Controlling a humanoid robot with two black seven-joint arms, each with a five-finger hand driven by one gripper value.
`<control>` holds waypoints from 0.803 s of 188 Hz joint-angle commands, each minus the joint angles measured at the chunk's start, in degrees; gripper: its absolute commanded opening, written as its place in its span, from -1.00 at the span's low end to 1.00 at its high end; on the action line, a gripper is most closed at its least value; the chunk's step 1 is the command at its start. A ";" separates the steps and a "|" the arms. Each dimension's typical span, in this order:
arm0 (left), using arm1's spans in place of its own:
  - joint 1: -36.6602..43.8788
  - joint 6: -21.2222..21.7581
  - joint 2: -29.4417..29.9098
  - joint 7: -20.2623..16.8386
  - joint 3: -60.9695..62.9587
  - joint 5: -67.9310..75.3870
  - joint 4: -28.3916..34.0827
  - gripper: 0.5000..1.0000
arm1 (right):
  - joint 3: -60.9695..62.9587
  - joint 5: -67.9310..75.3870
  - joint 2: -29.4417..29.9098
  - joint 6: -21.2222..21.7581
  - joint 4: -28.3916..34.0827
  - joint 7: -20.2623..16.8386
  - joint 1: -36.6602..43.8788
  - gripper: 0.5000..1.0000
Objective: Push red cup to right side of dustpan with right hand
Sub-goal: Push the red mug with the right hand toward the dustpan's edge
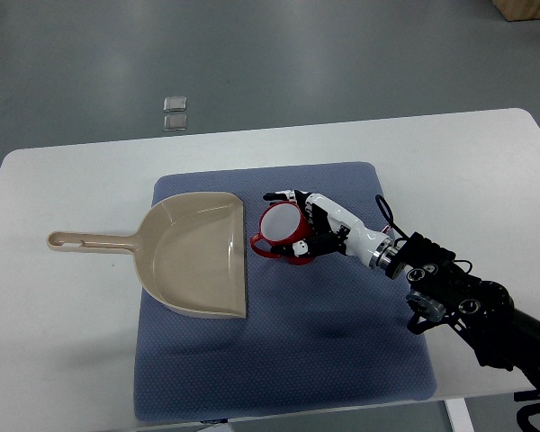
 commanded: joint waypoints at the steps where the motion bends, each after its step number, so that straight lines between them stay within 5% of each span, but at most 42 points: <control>1: 0.00 -0.01 0.00 0.00 0.00 0.00 0.06 1.00 | -0.09 -0.09 1.09 -0.04 0.05 -0.12 0.03 0.73; 151: 0.00 -0.01 0.00 0.00 0.00 0.00 -0.03 1.00 | -0.35 -0.26 2.67 -0.30 0.67 0.15 -1.82 0.73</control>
